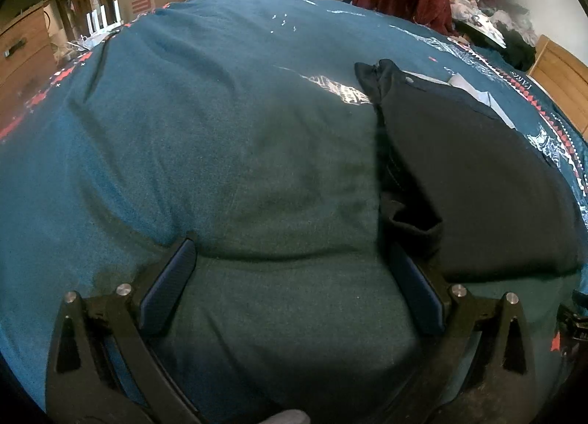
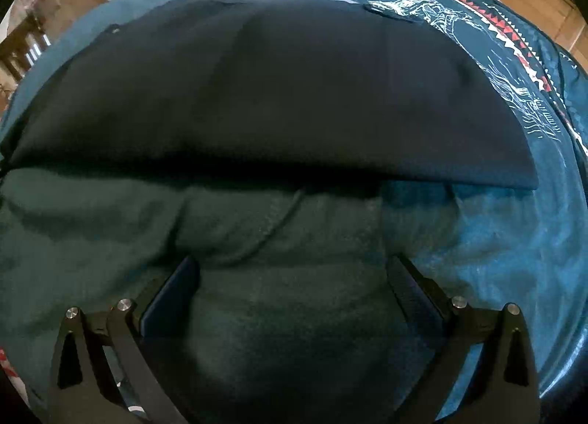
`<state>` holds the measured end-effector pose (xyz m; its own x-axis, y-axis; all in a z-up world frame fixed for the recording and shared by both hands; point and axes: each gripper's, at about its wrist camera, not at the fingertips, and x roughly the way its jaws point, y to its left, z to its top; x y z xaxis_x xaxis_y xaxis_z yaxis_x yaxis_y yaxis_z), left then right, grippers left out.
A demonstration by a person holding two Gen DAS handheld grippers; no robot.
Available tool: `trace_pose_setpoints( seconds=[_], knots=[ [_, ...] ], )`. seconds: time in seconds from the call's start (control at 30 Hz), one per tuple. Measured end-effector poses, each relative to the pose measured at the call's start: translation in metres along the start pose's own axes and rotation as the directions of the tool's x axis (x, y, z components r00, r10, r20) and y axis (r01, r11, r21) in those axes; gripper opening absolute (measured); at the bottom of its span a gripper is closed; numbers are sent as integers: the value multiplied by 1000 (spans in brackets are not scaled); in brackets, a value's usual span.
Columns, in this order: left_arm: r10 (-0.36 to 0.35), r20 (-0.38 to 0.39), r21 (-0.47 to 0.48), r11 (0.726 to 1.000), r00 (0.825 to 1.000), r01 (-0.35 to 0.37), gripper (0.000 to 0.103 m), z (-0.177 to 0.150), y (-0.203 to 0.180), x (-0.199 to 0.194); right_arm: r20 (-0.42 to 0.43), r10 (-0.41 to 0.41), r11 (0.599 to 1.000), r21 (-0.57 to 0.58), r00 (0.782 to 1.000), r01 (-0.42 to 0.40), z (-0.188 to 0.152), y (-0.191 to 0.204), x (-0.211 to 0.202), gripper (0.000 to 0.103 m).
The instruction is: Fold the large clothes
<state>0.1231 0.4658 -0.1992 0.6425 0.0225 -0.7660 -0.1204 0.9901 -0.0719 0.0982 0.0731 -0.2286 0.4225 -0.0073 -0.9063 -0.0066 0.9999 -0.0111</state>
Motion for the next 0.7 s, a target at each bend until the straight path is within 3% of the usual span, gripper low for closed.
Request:
trace_pose_setpoints(
  seconds=[0.37, 0.47, 0.6, 0.7],
  knots=[
    [-25, -4, -12, 1000, 1000, 25, 102, 1, 3, -1, 44, 24, 1000, -16, 999, -23, -3, -1, -4, 103],
    [8, -12, 14, 1000, 1000, -8, 102, 3, -4, -4, 58, 55, 998, -5, 997, -55, -5, -5, -7, 103],
    [61, 25, 30, 998, 998, -62, 96, -1, -18, -26, 59, 114, 994, -8, 992, -113, -3, -12, -13, 103],
    [12, 71, 40, 999, 997, -15, 98, -9, -48, -53, 123, 134, 991, -21, 983, -132, 0, -14, -30, 100]
  ],
)
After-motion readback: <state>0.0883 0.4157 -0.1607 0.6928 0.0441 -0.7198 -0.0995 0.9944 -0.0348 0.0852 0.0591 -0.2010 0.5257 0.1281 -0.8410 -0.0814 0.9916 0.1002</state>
